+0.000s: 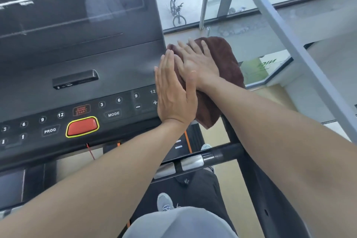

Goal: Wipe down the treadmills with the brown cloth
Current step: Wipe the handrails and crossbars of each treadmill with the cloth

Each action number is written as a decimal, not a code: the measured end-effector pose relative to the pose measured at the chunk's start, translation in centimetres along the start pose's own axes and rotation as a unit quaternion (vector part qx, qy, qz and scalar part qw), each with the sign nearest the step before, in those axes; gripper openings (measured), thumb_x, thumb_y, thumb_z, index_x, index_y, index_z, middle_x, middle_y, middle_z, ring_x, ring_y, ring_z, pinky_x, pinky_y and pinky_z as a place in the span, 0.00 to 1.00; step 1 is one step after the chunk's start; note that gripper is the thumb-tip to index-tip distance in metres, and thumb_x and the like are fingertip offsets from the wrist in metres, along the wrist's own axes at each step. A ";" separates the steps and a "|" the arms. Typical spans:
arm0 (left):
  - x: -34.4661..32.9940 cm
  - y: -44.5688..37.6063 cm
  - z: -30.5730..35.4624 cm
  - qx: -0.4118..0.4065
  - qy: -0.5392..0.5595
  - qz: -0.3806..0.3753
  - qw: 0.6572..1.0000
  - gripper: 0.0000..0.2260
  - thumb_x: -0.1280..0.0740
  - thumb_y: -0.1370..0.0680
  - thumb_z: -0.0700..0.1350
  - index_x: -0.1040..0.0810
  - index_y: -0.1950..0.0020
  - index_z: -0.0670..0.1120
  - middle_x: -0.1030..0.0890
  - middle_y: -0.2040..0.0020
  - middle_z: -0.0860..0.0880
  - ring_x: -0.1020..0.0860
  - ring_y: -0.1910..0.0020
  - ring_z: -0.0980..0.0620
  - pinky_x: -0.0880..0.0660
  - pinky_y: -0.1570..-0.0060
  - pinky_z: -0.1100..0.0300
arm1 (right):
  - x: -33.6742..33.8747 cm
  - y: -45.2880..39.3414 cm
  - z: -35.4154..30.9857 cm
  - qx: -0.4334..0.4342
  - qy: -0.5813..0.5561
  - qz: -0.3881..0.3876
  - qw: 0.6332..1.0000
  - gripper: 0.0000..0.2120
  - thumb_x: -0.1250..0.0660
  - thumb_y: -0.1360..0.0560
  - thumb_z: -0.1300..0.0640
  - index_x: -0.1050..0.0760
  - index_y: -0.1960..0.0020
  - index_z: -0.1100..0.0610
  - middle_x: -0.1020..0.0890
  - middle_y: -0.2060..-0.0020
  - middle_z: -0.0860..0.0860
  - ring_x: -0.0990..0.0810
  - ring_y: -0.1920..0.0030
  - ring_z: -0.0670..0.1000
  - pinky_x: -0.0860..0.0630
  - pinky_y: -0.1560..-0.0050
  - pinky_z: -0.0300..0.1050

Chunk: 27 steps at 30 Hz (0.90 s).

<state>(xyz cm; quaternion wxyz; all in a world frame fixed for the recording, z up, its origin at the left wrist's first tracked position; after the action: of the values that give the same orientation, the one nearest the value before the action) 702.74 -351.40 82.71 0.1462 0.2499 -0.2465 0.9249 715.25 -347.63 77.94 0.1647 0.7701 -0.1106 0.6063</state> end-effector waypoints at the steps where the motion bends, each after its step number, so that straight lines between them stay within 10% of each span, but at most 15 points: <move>1: 0.0 0.2 0.3 -0.022 -0.005 -0.005 1.000 0.37 0.55 0.17 0.65 0.41 0.19 0.38 0.36 0.19 0.43 0.42 0.18 0.47 0.52 0.18 0.49 | -0.2 1.0 -0.1 0.003 -0.001 -0.001 1.000 0.26 0.59 0.14 0.42 0.51 0.16 0.44 0.49 0.17 0.41 0.56 0.17 0.49 0.62 0.19 0.56; 13: 0.1 0.7 0.0 -0.011 0.045 -0.062 0.997 0.39 0.48 0.21 0.71 0.35 0.21 0.42 0.31 0.23 0.45 0.36 0.22 0.46 0.40 0.24 0.43 | -1.0 15.6 2.0 -0.041 0.026 0.047 0.998 0.28 0.58 0.16 0.42 0.44 0.17 0.46 0.42 0.18 0.43 0.50 0.17 0.50 0.54 0.18 0.53; 24: 0.6 0.2 -1.4 0.086 0.125 -0.022 0.988 0.33 0.46 0.20 0.64 0.39 0.20 0.46 0.34 0.21 0.49 0.37 0.23 0.54 0.45 0.29 0.73 | -1.3 11.5 3.9 -0.176 0.034 0.038 0.983 0.29 0.59 0.16 0.39 0.56 0.16 0.43 0.55 0.17 0.43 0.62 0.17 0.51 0.64 0.20 0.59; 27: 0.4 0.2 -0.9 0.061 0.122 -0.024 0.990 0.36 0.44 0.20 0.64 0.41 0.19 0.43 0.36 0.20 0.46 0.39 0.20 0.52 0.45 0.25 0.67 | -1.1 8.3 3.8 -0.133 0.039 0.002 0.990 0.31 0.62 0.17 0.37 0.60 0.16 0.43 0.59 0.17 0.44 0.66 0.18 0.52 0.67 0.21 0.61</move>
<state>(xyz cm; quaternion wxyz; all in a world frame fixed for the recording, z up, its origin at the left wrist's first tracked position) 701.98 -351.08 82.15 0.1814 0.1498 -0.1640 0.9580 715.35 -356.79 77.06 0.2688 0.7166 -0.1853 0.6164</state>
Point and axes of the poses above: each hand's wrist, its own y-axis away from the middle knuckle, its own x-axis out of the back of the hand, z = x × y, the point moved 9 cm from there along -y, towards the middle knuckle
